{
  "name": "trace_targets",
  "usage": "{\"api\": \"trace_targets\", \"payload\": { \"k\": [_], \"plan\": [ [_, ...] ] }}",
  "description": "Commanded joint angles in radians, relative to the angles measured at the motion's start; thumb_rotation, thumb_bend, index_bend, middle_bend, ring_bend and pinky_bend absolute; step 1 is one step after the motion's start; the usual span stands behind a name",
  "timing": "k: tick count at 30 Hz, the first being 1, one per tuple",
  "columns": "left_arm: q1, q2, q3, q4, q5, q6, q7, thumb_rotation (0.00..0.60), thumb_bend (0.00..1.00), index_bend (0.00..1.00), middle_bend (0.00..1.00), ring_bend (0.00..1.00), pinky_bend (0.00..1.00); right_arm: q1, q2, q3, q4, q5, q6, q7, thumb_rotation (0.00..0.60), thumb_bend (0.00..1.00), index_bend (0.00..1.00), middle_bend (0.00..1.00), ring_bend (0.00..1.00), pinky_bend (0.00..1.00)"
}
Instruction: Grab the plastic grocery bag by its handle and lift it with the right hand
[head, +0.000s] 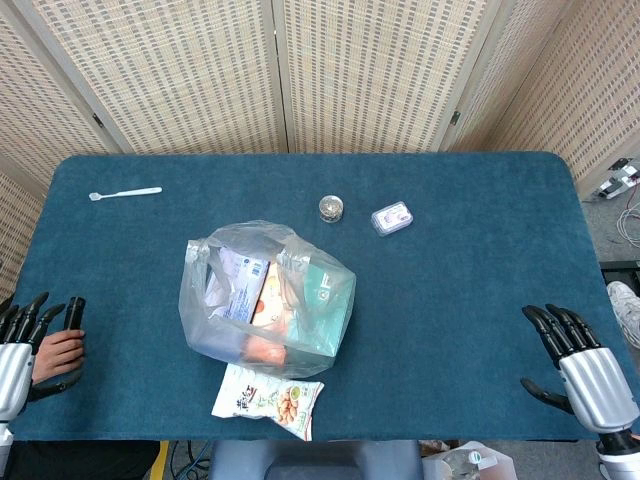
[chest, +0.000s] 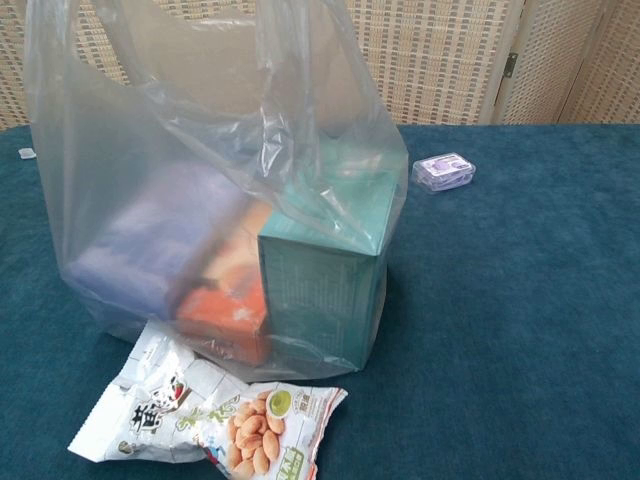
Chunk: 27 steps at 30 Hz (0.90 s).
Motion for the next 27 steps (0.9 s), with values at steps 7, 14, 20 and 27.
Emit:
{"api": "trace_targets", "payload": {
  "k": [7, 14, 20, 27],
  "plan": [
    [0.002, 0.003, 0.001, -0.003, -0.001, 0.002, 0.002, 0.6, 0.0, 0.15, 0.02, 0.08, 0.0, 0.025, 0.024, -0.014, -0.027, -0.022, -0.038, 0.041, 0.6, 0.04, 0.06, 0.14, 0.08, 0.15],
    [0.006, 0.011, 0.004, -0.008, 0.012, 0.012, -0.005, 0.6, 0.0, 0.15, 0.02, 0.08, 0.0, 0.102, 0.094, -0.036, -0.104, -0.067, -0.135, 0.161, 0.6, 0.04, 0.05, 0.14, 0.08, 0.15],
    [0.012, 0.016, 0.008, -0.011, 0.016, 0.019, -0.004, 0.6, 0.0, 0.15, 0.02, 0.08, 0.0, 0.224, 0.17, -0.063, -0.203, -0.119, -0.279, 0.365, 0.6, 0.04, 0.0, 0.04, 0.0, 0.07],
    [0.016, 0.022, 0.01, -0.008, 0.022, 0.025, -0.011, 0.6, 0.0, 0.15, 0.02, 0.08, 0.0, 0.381, 0.167, -0.049, -0.231, -0.153, -0.364, 0.715, 0.6, 0.03, 0.0, 0.0, 0.0, 0.05]
  ]
}}
